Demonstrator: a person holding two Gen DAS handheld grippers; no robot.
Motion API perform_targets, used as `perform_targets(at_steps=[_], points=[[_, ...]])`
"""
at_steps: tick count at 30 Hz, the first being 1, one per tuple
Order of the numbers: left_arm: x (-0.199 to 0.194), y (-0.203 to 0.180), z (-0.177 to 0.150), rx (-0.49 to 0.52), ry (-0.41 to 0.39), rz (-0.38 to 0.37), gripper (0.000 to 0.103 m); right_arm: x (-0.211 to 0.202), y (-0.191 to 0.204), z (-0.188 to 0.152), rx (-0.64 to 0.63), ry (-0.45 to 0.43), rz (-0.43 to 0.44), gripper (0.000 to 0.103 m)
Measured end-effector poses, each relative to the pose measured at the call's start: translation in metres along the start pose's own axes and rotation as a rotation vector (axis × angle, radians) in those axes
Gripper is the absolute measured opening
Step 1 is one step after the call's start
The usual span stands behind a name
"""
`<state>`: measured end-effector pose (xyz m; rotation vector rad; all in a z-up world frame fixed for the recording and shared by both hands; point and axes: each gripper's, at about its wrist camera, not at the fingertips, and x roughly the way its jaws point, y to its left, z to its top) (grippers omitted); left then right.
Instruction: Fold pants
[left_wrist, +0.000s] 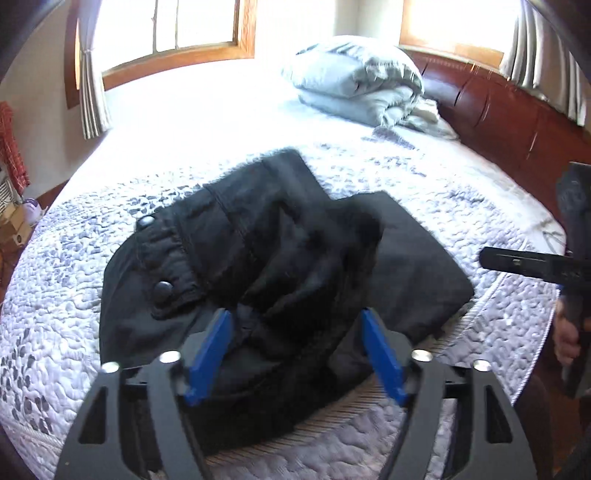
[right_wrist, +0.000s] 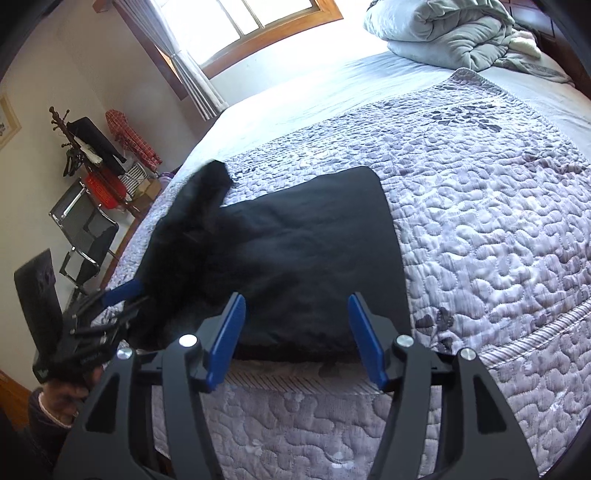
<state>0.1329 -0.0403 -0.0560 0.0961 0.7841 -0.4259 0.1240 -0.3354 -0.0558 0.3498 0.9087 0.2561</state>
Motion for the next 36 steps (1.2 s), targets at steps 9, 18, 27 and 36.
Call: perform_targets(at_steps=[9,18,27,36], points=[[-0.055,0.079,-0.013,-0.251,-0.086,0.099,0.099,0.025,0.027,0.020,0.057,0.030,0.170,0.086],[-0.059,0.186,-0.084,-0.675,-0.002,0.129,0.099,0.093,0.045,0.029,0.228,0.166,0.314,0.089],[-0.054,0.194,-0.107,-0.724,0.041,0.085,0.099,0.117,0.054,0.027,0.309,0.197,0.355,0.092],[-0.041,0.182,-0.104,-0.702,0.074,0.037,0.099,0.131,0.080,0.033,0.250,0.196,0.278,0.057]])
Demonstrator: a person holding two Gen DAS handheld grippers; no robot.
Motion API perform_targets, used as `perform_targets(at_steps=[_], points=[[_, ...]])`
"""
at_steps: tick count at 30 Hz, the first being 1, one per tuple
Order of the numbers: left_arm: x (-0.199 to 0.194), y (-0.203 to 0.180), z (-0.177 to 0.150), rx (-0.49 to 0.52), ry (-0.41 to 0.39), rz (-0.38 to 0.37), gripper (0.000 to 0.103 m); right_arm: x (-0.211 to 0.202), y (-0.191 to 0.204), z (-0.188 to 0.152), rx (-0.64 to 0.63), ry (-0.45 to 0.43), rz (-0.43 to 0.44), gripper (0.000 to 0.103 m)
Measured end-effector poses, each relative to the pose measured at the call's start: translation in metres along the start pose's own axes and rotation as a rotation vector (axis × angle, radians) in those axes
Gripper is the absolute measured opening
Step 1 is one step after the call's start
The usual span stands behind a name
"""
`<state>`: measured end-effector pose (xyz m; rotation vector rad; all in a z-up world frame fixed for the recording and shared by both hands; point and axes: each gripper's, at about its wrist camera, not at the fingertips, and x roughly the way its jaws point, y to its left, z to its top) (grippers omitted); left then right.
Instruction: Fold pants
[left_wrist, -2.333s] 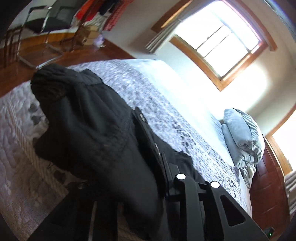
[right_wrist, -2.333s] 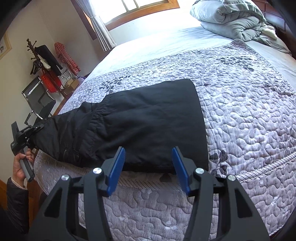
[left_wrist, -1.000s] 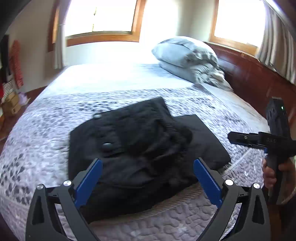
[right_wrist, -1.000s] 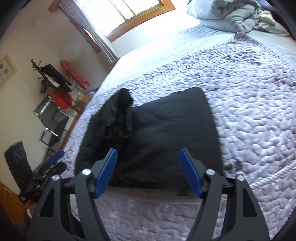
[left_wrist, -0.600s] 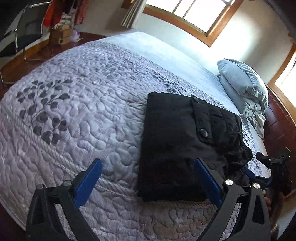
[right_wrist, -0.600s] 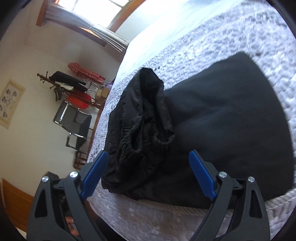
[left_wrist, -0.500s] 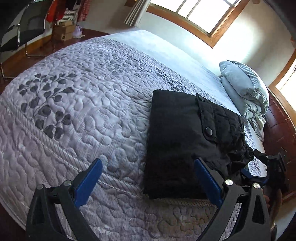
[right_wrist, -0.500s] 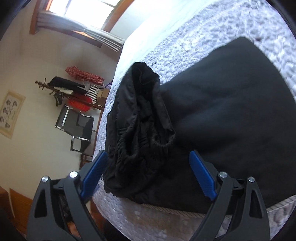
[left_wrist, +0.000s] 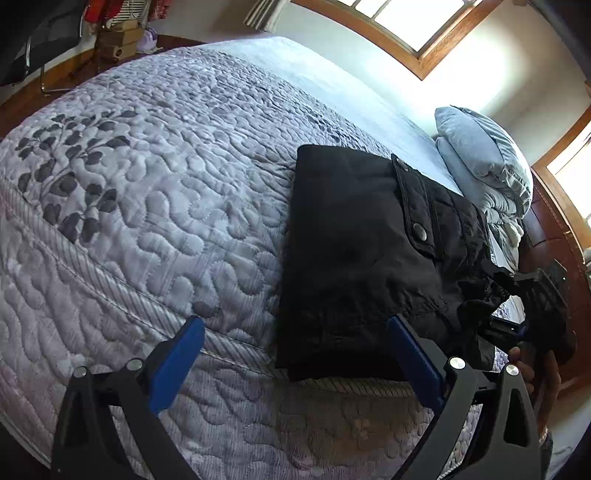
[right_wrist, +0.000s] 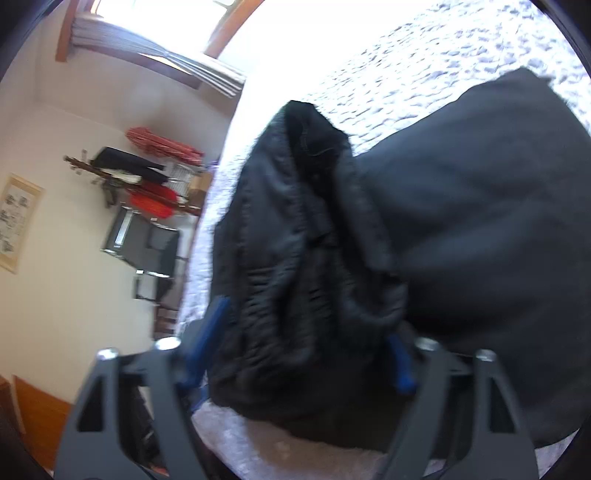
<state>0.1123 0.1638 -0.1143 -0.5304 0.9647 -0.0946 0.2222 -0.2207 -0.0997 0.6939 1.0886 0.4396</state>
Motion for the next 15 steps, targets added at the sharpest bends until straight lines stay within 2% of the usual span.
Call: perform_targets(at_steps=[1,3,6,12,15], points=[[0.003,-0.002,-0.001,0.003,0.006,-0.001,0.099,0.001,0.000,0.001,-0.004,0.000,-0.011,0.055],[0.010,-0.006,-0.002,0.004,0.016,-0.012,0.099,0.001,-0.001,0.000,0.009,-0.003,0.009,0.043],[0.019,-0.012,-0.003,0.001,0.032,-0.026,0.099,-0.001,-0.006,-0.001,0.013,-0.003,0.035,0.036],[0.020,-0.016,-0.004,-0.003,0.037,-0.036,0.099,-0.007,0.013,-0.002,-0.073,-0.025,0.012,0.033],[0.018,-0.018,-0.003,-0.004,0.032,-0.044,0.099,-0.014,0.025,0.000,-0.100,-0.035,0.037,0.032]])
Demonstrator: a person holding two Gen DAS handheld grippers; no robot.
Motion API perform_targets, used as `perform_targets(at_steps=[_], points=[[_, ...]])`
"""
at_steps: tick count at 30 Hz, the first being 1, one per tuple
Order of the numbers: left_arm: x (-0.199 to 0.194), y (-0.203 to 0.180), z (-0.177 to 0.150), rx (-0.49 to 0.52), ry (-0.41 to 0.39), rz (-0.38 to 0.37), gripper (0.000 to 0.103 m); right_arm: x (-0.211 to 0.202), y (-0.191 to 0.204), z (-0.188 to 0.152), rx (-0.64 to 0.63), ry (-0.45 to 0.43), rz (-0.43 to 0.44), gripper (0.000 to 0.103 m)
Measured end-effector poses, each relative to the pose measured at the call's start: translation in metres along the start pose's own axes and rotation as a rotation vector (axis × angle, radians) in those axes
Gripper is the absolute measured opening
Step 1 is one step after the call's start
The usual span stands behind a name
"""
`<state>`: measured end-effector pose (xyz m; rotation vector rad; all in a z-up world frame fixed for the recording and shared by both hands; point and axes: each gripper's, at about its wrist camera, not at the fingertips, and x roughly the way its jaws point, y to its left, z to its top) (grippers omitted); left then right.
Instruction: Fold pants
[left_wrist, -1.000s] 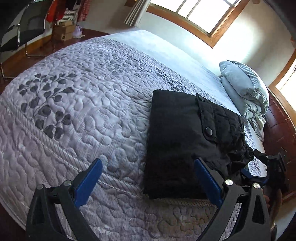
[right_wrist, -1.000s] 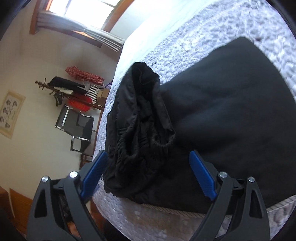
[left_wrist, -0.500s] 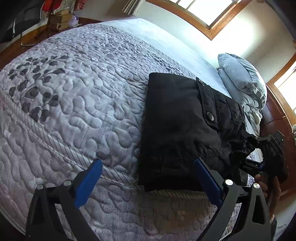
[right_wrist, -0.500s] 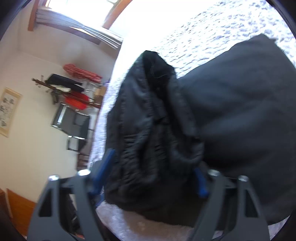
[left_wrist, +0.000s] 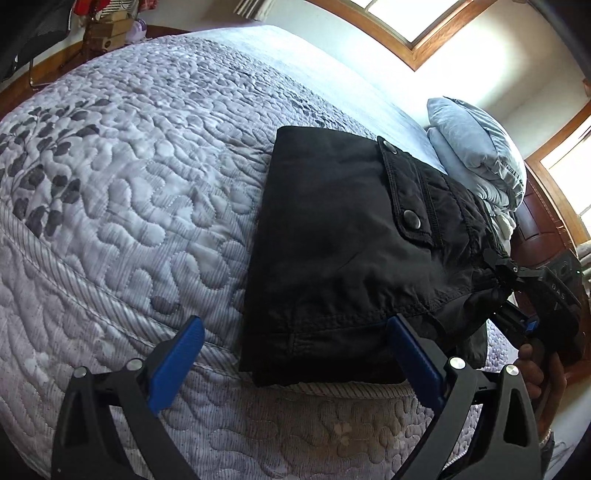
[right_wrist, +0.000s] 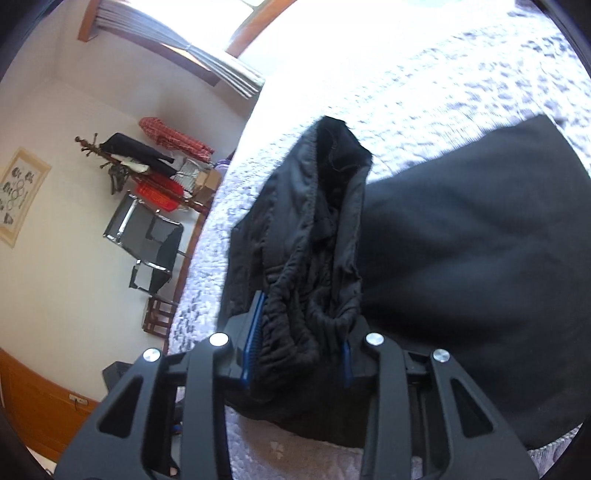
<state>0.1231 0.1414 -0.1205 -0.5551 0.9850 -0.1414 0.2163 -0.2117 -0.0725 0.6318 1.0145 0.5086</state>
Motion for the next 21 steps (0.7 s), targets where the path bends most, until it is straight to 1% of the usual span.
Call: perform_targets(at_steps=[4,9,16,21], points=[[-0.004,-0.007,0.002,0.004,-0.009,-0.022,0.099,-0.017,0.019,0.006,-0.052,-0.028,0.035,0.031],[-0.012,-0.024,0.005,0.040,-0.023,-0.061,0.099,-0.047,0.043,0.014,-0.128,-0.066,0.059,0.031],[-0.018,-0.049,0.008,0.102,-0.037,-0.073,0.099,-0.081,0.060,0.028,-0.186,-0.108,0.065,0.030],[-0.020,-0.065,0.008,0.161,-0.051,-0.072,0.099,-0.104,0.060,0.032,-0.202,-0.141,0.063,0.030]])
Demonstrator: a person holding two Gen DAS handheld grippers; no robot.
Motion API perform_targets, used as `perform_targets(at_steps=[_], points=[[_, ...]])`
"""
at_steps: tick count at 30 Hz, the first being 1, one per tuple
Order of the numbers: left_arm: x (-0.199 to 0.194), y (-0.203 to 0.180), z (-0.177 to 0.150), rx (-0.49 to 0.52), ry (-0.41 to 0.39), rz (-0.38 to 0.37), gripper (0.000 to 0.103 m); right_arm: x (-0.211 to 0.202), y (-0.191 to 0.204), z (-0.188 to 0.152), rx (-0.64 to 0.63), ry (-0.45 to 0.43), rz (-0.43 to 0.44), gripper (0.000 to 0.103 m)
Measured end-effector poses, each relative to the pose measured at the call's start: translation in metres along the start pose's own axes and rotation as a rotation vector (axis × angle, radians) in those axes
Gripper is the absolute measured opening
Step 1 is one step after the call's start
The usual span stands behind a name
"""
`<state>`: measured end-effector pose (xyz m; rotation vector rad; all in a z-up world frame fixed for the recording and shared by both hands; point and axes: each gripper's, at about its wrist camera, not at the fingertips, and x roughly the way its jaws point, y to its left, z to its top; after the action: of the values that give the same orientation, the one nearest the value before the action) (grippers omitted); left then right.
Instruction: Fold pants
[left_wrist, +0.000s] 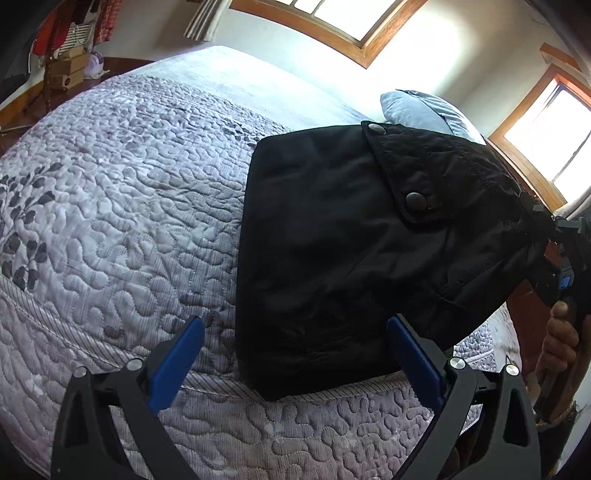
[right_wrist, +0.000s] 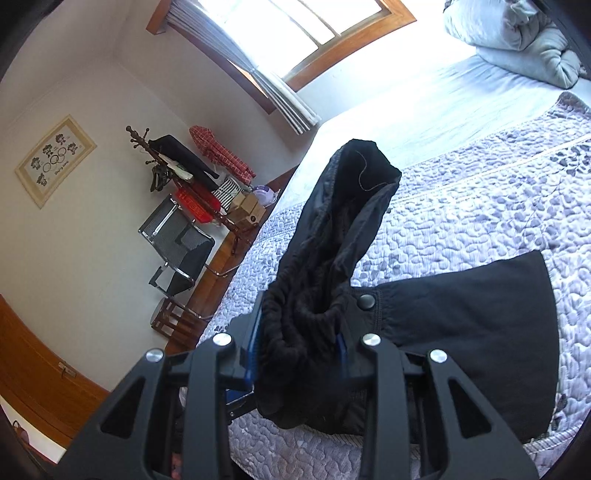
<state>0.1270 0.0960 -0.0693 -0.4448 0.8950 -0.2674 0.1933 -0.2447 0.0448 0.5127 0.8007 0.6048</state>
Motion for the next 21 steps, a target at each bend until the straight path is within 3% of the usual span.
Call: perform_targets(at_steps=[7,16,21], points=[[-0.002,-0.022,0.000,0.073,-0.008,0.013,0.099,-0.013,-0.011,0.005,-0.003,-0.010,-0.021,0.030],[-0.013,-0.060,0.004,0.218,-0.061,0.096,0.099,-0.028,-0.024,0.007,0.003,-0.014,-0.051,0.030],[-0.014,-0.067,0.007,0.238,-0.067,0.099,0.099,-0.035,-0.034,0.007,0.007,-0.012,-0.072,0.030]])
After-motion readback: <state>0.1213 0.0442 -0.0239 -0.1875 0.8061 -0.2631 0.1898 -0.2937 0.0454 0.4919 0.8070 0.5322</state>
